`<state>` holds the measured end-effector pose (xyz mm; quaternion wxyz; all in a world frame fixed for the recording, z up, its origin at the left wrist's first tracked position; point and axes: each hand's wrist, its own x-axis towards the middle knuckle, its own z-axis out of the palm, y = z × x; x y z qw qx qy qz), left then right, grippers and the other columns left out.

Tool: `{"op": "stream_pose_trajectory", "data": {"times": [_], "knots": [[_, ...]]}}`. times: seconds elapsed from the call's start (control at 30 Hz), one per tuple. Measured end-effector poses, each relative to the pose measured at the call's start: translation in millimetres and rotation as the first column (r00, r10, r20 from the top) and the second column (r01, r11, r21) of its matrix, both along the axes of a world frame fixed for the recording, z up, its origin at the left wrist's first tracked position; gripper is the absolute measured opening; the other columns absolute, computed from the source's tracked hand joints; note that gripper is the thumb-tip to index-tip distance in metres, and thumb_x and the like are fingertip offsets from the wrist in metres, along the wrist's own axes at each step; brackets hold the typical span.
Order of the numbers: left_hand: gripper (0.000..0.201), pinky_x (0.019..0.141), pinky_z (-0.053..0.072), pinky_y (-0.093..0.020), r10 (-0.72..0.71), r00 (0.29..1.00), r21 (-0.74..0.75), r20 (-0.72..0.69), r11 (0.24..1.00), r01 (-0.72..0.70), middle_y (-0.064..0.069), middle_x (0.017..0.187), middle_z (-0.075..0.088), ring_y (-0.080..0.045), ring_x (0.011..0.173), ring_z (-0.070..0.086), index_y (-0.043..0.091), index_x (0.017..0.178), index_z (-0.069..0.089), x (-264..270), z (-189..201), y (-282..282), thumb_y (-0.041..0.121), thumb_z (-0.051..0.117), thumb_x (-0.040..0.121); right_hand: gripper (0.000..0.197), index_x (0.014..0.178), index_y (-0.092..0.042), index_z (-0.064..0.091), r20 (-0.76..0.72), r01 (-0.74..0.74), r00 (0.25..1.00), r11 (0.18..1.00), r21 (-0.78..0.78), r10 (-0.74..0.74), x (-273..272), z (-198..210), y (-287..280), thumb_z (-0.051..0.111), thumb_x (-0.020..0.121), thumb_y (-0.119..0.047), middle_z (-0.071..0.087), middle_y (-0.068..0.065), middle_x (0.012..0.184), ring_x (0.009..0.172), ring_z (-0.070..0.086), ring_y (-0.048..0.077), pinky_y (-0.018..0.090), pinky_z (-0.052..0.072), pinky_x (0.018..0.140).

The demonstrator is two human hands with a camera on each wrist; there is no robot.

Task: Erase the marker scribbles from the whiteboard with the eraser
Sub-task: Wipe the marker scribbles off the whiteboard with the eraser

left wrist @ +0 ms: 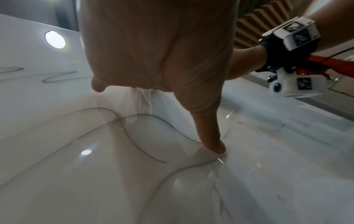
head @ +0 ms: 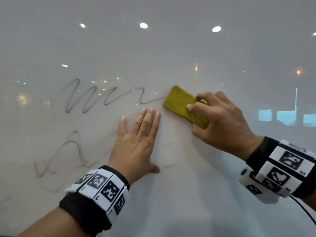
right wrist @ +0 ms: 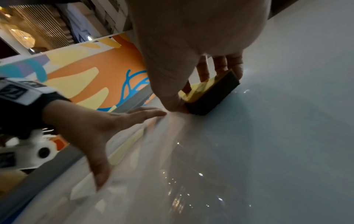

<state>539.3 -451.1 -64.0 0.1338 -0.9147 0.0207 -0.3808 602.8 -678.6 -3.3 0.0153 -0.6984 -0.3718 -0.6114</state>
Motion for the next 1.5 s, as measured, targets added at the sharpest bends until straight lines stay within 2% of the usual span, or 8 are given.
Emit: {"op": "stream_pose_trajectory", "data": {"times": [0.2, 0.33, 0.47, 0.7, 0.97, 1.17, 1.37, 1.5], "knots": [[0.146, 0.117, 0.002, -0.061, -0.014, 0.998, 0.028, 0.066, 1.0, 0.013, -0.001, 0.159, -0.023, -0.017, 0.146, -0.023, 0.016, 0.147, -0.029, -1, -1, 8, 0.08, 0.067, 0.057, 0.04, 0.107, -0.016, 0.071, -0.013, -0.026, 1.0, 0.97, -0.241, 0.023, -4, -66, -2, 0.073, 0.068, -0.021, 0.065, 0.014, 0.116, 0.086, 0.058, 0.037, 0.042, 0.052, 0.067], [0.148, 0.115, 0.015, -0.064, -0.022, 0.997, 0.06, 0.07, 0.998, 0.018, -0.003, 0.162, -0.004, -0.02, 0.148, -0.007, 0.015, 0.154, -0.009, 0, -3, 16, 0.084, 0.068, 0.047, 0.037, 0.107, -0.017, 0.071, 0.017, -0.035, 0.999, 0.977, -0.211, 0.04, -4, -38, -5, 0.072, 0.071, -0.021, 0.065, 0.014, 0.115, 0.086, 0.058, 0.038, 0.044, 0.053, 0.068], [0.146, 0.118, 0.009, -0.062, -0.046, 0.997, 0.079, 0.06, 0.996, 0.041, -0.002, 0.161, -0.012, -0.019, 0.148, -0.013, 0.017, 0.151, -0.019, 1, -2, 17, 0.084, 0.065, 0.053, 0.038, 0.105, -0.015, 0.072, 0.005, -0.045, 0.999, 0.996, -0.074, 0.046, -3, -26, 4, 0.074, 0.068, -0.021, 0.065, 0.014, 0.115, 0.086, 0.056, 0.038, 0.043, 0.053, 0.068], [0.142, 0.118, 0.005, -0.061, -0.06, 0.997, 0.133, 0.041, 0.99, 0.054, -0.002, 0.161, -0.02, -0.019, 0.149, -0.017, 0.017, 0.15, -0.024, 2, -2, 29, 0.088, 0.055, 0.056, 0.033, 0.106, -0.015, 0.07, -0.067, -0.103, 0.994, 0.957, -0.27, 0.089, -7, -131, 0, 0.072, 0.073, -0.016, 0.065, 0.015, 0.113, 0.082, 0.059, 0.036, 0.041, 0.052, 0.067], [0.143, 0.118, -0.002, -0.06, -0.069, 0.998, 0.129, 0.012, 0.989, 0.067, 0.001, 0.155, -0.036, -0.018, 0.144, -0.03, 0.021, 0.144, -0.036, -1, 1, 37, 0.083, 0.062, 0.061, 0.038, 0.106, -0.013, 0.073, -0.005, -0.021, 1.0, 0.996, -0.087, 0.021, -10, -67, 15, 0.073, 0.069, -0.018, 0.065, 0.017, 0.115, 0.085, 0.057, 0.038, 0.044, 0.052, 0.07], [0.144, 0.118, -0.004, -0.06, -0.036, 0.999, 0.148, -0.019, 0.988, 0.039, -0.001, 0.153, -0.04, -0.02, 0.144, -0.033, 0.023, 0.142, -0.041, -12, 4, 64, 0.083, 0.062, 0.061, 0.038, 0.11, -0.019, 0.068, -0.069, -0.047, 0.997, 0.933, -0.356, 0.023, -19, -150, 26, 0.07, 0.072, -0.023, 0.064, 0.014, 0.118, 0.083, 0.059, 0.035, 0.04, 0.053, 0.067], [0.145, 0.119, -0.006, -0.058, -0.037, 0.998, 0.185, -0.043, 0.982, 0.045, 0.0, 0.152, -0.043, -0.02, 0.144, -0.033, 0.022, 0.142, -0.041, -11, 3, 73, 0.079, 0.066, 0.062, 0.035, 0.105, -0.016, 0.071, -0.01, -0.031, 1.0, 0.978, -0.207, 0.03, -13, -69, 38, 0.072, 0.071, -0.019, 0.065, 0.016, 0.115, 0.085, 0.059, 0.039, 0.044, 0.053, 0.07], [0.145, 0.12, -0.003, -0.056, -0.035, 0.999, 0.187, -0.026, 0.982, 0.039, 0.0, 0.153, -0.041, -0.018, 0.145, -0.03, 0.018, 0.143, -0.039, -9, 4, 77, 0.078, 0.066, 0.063, 0.038, 0.106, -0.014, 0.072, -0.018, -0.046, 0.999, 0.989, -0.14, 0.043, -15, -83, 51, 0.072, 0.068, -0.018, 0.065, 0.017, 0.116, 0.084, 0.057, 0.038, 0.045, 0.053, 0.071]]}}
